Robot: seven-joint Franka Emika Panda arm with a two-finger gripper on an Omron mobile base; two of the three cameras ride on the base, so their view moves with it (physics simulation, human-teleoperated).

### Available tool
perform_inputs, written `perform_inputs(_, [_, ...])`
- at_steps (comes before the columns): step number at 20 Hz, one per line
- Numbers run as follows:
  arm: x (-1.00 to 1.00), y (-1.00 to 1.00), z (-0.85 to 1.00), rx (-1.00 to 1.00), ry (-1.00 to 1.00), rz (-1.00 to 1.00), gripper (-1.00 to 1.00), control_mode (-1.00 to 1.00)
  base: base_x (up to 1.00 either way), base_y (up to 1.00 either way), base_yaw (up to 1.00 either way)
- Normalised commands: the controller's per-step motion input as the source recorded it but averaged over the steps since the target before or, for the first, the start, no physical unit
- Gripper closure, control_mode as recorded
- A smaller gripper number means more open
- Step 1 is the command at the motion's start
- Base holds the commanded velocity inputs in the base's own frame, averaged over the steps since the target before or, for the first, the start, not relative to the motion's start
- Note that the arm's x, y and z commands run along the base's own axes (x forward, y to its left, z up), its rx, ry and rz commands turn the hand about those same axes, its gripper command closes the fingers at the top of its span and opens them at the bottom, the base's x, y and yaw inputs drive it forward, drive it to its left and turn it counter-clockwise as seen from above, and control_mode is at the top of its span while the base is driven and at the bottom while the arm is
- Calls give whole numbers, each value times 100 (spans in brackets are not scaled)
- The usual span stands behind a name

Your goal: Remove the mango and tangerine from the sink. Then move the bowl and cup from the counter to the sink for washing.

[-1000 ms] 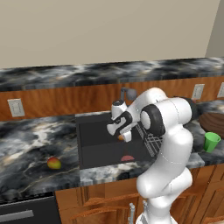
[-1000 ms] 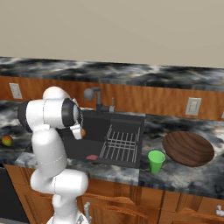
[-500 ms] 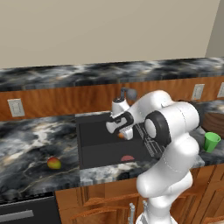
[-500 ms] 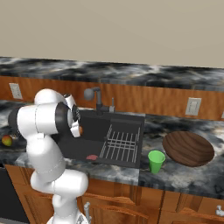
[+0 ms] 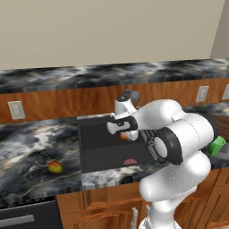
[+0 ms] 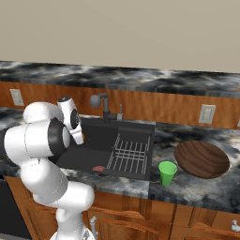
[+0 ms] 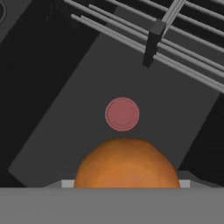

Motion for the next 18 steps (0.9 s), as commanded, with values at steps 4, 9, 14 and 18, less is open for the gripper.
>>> perform_inputs(4, [-24,15,34,0,-2,11,100,-100,0,0,0])
perform_inputs(9, [-24,15,32,2,-1,10,100,-100,0,0,0])
perform_inputs(14, [-21,15,30,3,0,9,100,-100,0,0,0])
perform_inputs(18, [-13,19,30,4,0,8,100,-100,0,0,0])
